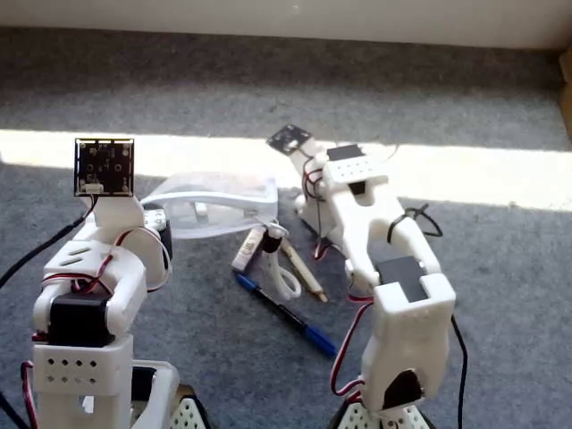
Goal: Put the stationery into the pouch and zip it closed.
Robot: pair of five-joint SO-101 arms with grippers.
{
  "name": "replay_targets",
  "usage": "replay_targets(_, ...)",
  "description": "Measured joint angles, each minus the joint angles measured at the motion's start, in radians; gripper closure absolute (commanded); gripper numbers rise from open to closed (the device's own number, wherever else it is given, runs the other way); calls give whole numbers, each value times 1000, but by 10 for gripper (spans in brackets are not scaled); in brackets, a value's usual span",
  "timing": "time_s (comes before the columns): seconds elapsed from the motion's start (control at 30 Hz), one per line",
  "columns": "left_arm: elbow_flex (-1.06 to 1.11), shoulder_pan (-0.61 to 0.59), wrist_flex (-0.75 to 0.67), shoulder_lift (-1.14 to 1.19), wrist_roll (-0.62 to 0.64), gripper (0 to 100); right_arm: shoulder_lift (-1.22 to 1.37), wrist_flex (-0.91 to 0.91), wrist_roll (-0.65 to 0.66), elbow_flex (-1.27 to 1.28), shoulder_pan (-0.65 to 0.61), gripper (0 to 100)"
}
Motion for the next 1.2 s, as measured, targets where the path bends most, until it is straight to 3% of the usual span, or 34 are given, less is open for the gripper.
replay_targets(0.23, 0, 0, 0, 0, 0, 989, 2, 38, 2, -35, 37, 958)
replay_targets(0.43, 0, 0, 0, 0, 0, 989, 2, 126, 2, -121, 63, 834)
replay_targets(0.77, 0, 0, 0, 0, 0, 989, 2, 137, 2, -133, 52, 829)
replay_targets(0.97, 0, 0, 0, 0, 0, 989, 5, 43, 2, -133, 12, 829)
replay_targets(1.2, 0, 0, 0, 0, 0, 989, 126, 18, 2, -147, 11, 832)
